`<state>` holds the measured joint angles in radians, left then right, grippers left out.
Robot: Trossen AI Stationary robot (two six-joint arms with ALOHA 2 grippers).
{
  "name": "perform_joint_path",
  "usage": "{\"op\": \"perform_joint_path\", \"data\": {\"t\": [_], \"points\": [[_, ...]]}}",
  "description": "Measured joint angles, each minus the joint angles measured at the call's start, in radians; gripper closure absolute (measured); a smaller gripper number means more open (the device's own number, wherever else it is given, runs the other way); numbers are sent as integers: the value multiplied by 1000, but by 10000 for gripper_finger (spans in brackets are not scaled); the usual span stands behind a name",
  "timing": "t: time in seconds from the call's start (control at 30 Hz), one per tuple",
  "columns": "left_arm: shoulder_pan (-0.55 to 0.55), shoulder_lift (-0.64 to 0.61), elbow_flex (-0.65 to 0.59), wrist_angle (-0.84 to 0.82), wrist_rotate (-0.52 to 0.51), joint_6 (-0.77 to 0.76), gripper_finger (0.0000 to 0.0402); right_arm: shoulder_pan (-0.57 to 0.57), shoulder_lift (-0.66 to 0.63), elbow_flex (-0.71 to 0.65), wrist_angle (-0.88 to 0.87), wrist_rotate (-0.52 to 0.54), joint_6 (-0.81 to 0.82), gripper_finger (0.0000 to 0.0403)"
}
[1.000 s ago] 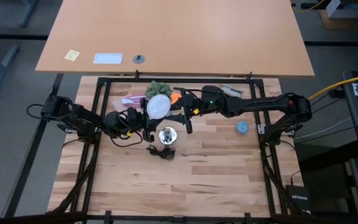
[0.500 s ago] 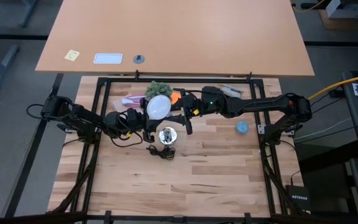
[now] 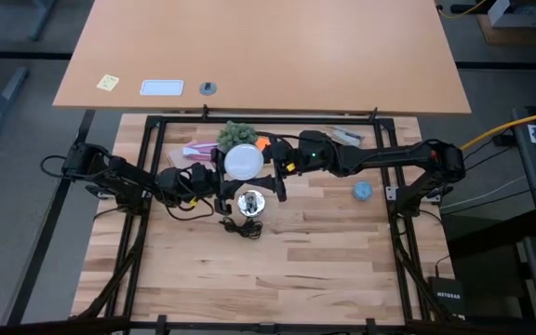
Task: Screw lightbulb
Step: Insert the lightbulb into the lamp
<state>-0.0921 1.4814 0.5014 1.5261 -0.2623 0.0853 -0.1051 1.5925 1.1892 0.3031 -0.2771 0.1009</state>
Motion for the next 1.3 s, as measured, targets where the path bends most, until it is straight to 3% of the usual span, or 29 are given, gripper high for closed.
{"op": "perform_joint_path", "data": {"t": [0.53,0.9,1.1,1.3], "points": [[0,-3,0,38,-7,32,231,0,-28,0,-58,24,-3,143],[0,-31,-2,44,-49,98,231,-1,-159,0,-298,74,-5,143],[-7,-132,-2,18,-85,157,231,-1,-260,0,-474,90,-5,143],[-24,-241,-2,-95,-143,151,231,-1,-381,0,-764,89,-50,143]]}}
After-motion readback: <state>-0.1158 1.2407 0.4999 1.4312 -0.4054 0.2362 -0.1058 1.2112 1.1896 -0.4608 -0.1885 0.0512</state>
